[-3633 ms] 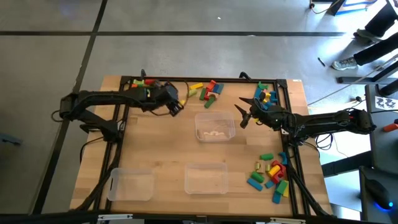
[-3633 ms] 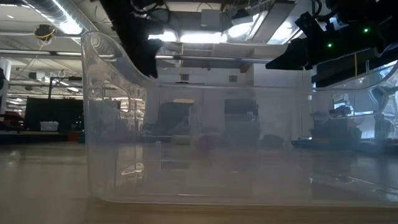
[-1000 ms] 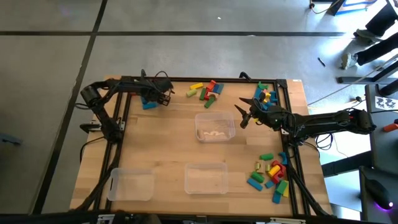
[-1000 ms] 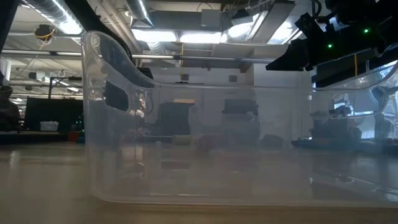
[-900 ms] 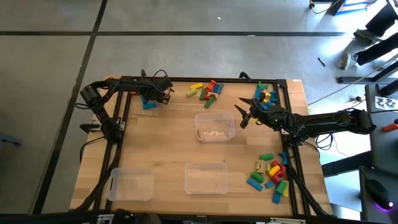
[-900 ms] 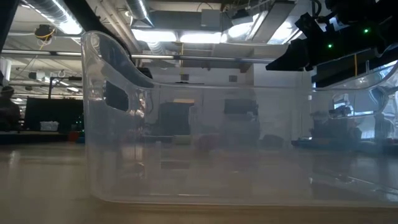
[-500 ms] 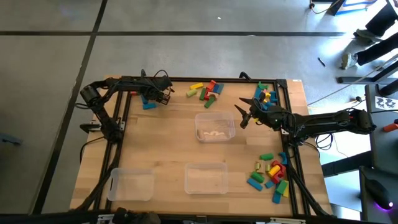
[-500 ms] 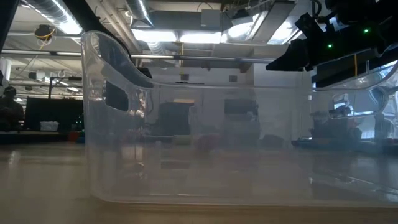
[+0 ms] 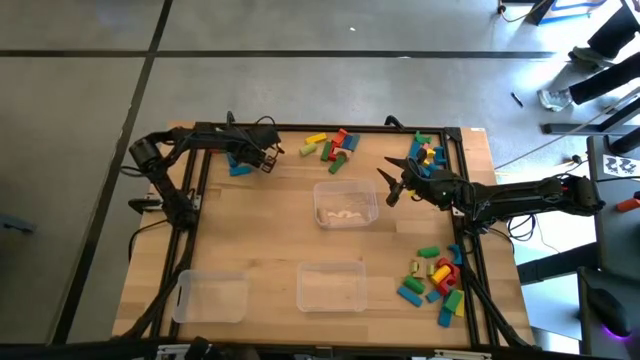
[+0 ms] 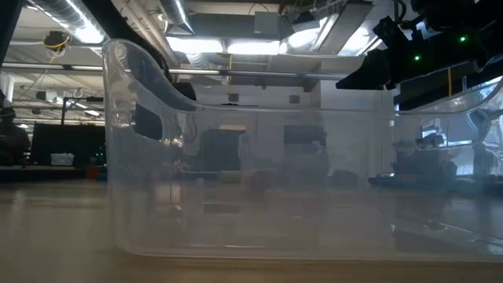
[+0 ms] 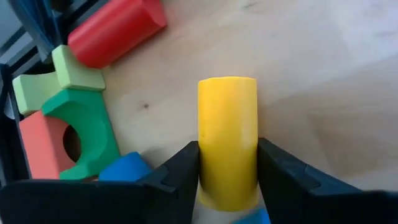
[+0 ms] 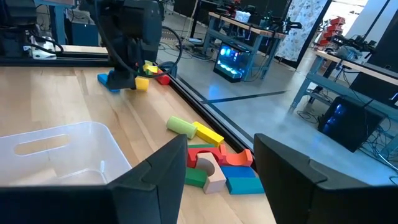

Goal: Sort blocks by size
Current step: Put the yellow cylindrical block into the top transparent bin, then put the light green cylindrical block into the top transparent bin

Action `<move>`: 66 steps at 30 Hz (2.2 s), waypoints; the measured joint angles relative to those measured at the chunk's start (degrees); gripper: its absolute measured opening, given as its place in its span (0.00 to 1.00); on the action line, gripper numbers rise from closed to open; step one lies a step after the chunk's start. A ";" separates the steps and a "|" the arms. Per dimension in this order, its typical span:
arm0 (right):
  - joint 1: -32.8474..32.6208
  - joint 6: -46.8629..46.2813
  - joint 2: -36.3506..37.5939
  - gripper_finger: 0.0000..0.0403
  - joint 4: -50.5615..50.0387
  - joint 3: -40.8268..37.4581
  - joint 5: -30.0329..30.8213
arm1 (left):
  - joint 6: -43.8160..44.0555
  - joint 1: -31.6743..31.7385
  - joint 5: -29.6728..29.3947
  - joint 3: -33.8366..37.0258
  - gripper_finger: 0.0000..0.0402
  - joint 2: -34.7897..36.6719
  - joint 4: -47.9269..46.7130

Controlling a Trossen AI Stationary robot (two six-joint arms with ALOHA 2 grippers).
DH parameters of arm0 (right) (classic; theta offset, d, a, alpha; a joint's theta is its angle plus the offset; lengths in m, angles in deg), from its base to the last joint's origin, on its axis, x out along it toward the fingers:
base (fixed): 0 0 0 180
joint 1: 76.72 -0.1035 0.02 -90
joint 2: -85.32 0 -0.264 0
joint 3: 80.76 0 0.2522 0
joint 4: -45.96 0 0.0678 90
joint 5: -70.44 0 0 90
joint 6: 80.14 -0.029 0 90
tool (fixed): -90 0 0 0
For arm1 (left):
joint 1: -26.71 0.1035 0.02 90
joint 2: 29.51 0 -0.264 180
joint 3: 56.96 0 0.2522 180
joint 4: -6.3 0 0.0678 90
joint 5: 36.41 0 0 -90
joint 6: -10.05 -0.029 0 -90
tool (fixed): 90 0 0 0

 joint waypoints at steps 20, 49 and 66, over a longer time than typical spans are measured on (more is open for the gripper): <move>0.02 0.01 0.02 0.46 0.09 0.02 0.00 | -8.53 -24.28 6.75 -5.67 0.35 13.24 17.18; 0.00 0.00 0.02 0.46 0.02 0.02 -0.01 | -18.17 -32.63 10.26 -5.12 0.36 -1.24 38.19; 0.00 0.00 0.02 0.46 0.00 0.02 -0.01 | -16.76 -32.63 12.31 -5.12 0.48 -1.42 38.07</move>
